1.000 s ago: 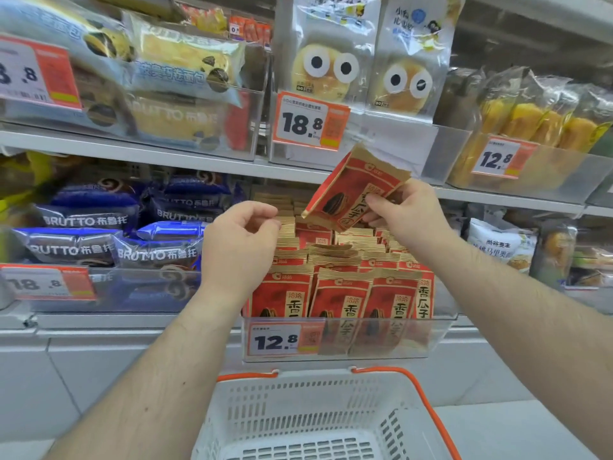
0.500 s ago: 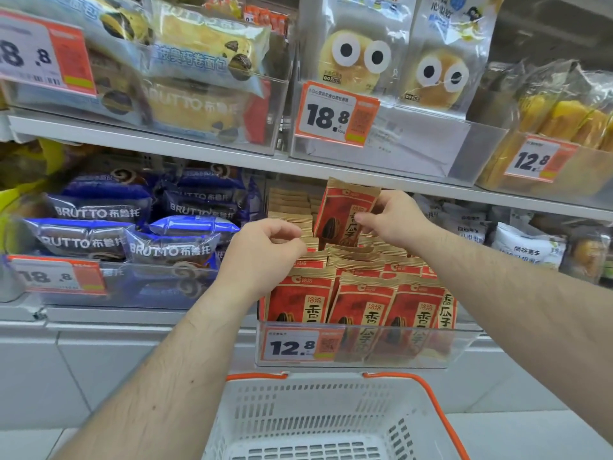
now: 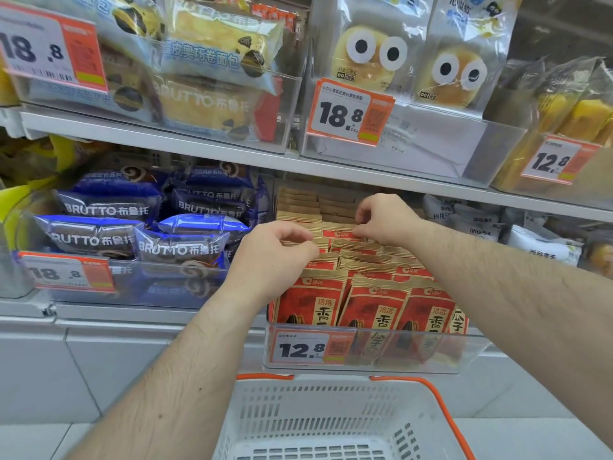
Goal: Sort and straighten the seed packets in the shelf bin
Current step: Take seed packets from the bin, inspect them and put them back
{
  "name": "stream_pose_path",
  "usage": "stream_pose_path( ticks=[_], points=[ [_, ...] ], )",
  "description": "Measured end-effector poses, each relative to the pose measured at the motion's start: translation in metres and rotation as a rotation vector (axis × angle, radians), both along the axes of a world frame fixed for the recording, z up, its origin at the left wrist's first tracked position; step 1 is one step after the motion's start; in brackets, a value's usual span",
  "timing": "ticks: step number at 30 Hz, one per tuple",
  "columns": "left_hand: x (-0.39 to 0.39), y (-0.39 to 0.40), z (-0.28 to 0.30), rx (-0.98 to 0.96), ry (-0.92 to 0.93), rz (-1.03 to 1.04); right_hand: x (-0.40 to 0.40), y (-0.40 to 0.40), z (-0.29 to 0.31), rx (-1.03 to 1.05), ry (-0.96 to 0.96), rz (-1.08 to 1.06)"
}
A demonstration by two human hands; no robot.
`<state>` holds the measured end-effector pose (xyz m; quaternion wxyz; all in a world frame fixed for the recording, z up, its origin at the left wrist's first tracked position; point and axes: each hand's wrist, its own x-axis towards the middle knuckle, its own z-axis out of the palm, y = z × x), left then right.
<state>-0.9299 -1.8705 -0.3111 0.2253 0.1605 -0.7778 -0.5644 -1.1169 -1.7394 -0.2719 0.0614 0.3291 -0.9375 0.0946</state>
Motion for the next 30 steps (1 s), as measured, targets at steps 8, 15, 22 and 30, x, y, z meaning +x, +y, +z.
stream_pose_path(
  ticks=[8,15,22,30],
  points=[
    [0.0,-0.001,-0.001,-0.006,0.004,0.004,0.025,-0.001,0.021,-0.078,-0.204,0.082],
    [0.0,0.001,0.001,-0.016,0.002,0.008,0.031,-0.001,0.016,0.219,-0.208,0.079],
    [0.003,0.002,0.001,-0.013,-0.006,-0.002,0.051,0.017,0.024,0.229,-0.088,0.126],
    [0.009,0.005,0.004,-0.035,-0.009,-0.02,0.064,0.043,0.042,-0.146,0.211,0.105]
  ],
)
